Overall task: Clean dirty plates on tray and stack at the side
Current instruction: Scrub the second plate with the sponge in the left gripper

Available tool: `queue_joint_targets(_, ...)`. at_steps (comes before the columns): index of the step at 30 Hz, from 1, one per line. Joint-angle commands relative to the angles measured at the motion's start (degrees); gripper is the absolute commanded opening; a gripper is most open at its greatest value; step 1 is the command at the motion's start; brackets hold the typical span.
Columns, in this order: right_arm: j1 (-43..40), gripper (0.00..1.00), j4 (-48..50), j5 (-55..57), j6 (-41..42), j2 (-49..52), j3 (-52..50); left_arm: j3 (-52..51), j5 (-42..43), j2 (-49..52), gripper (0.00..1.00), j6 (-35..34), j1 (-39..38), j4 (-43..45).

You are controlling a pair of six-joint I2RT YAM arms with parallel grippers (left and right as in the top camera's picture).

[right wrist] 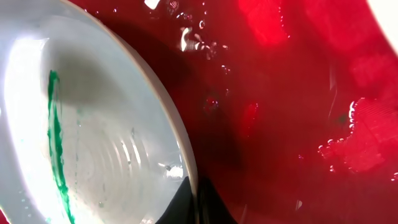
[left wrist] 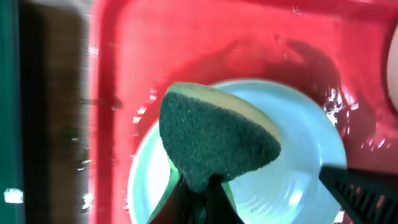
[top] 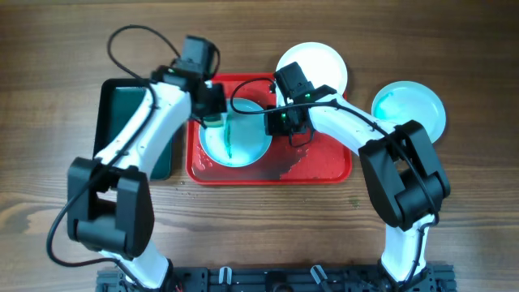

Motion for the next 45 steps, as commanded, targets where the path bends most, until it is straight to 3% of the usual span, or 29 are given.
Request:
queue_joint_targets(1, -0.1, 0.04, 0.0, -0.1, 0.2, 1.2, 0.6, -4.1, 0.1, 1.8, 0.04, 2.9, -0.8, 5.8)
queue_joint_targets(10, -0.1, 0.04, 0.1, -0.2, -0.2, 1.2, 0.6, -5.4, 2.4, 12.3, 0.04, 2.9, -0.8, 9.2)
queue_joint_targets(11, -0.1, 0.04, 0.1, -0.1, -0.3, 1.2, 0.6, -5.4, 5.1, 12.6, 0.04, 3.0, -0.8, 9.2)
queue_joint_targets(15, -0.1, 0.04, 0.1, -0.1, -0.3, 1.2, 0.6, -5.4, 25.9, 12.7, 0.04, 14.2, -2.3, 8.7)
queue_joint_targets(18, -0.1, 0.04, 0.1, -0.1, -0.3, 1.2, 0.6, -5.4, 28.8, 12.7, 0.04, 20.3, -3.3, 4.6)
queue_joint_targets(21, -0.1, 0.04, 0.1, -0.1, -0.3, 1.2, 0.6, -5.4, 22.8, 12.7, 0.04, 20.3, -2.5, 1.6)
queue_joint_targets(22, -0.1, 0.05, 0.1, -0.1, -0.3, 1.2, 0.6, -5.4, 17.3, 12.7, 0.04, 17.9, -1.7, 0.7)
queue_joint_targets(28, -0.1, 0.04, 0.1, -0.1, -0.3, 1.2, 0.6, -5.4, -13.1, 12.3, 0.04, -11.1, 1.8, -4.9)
queue_joint_targets(30, -0.1, 0.04, 0.1, -0.1, -0.2, 1.2, 0.6, -5.4, -17.1, 12.0, 0.04, -15.0, 1.6, -5.7)
queue_joint_targets(34, -0.1, 0.04, 0.2, -0.1, -0.2, 1.2, 0.6, -5.4, -17.2, 11.6, 0.04, -15.2, 0.5, -6.1)
queue_joint_targets(36, -0.1, 0.04, 0.2, -0.1, -0.3, 1.2, 0.6, -5.4, -10.1, 11.6, 0.04, -7.3, -0.6, -5.8)
queue_joint_targets(41, -0.1, 0.04, 0.2, -0.1, -0.3, 1.2, 0.6, -5.4, 15.3, 11.6, 0.04, 21.2, -4.0, -6.3)
queue_joint_targets(45, -0.1, 0.04, 0.2, -0.1, -0.3, 1.2, 0.6, -5.4, 20.3, 11.6, 0.04, 28.3, -5.7, -5.4)
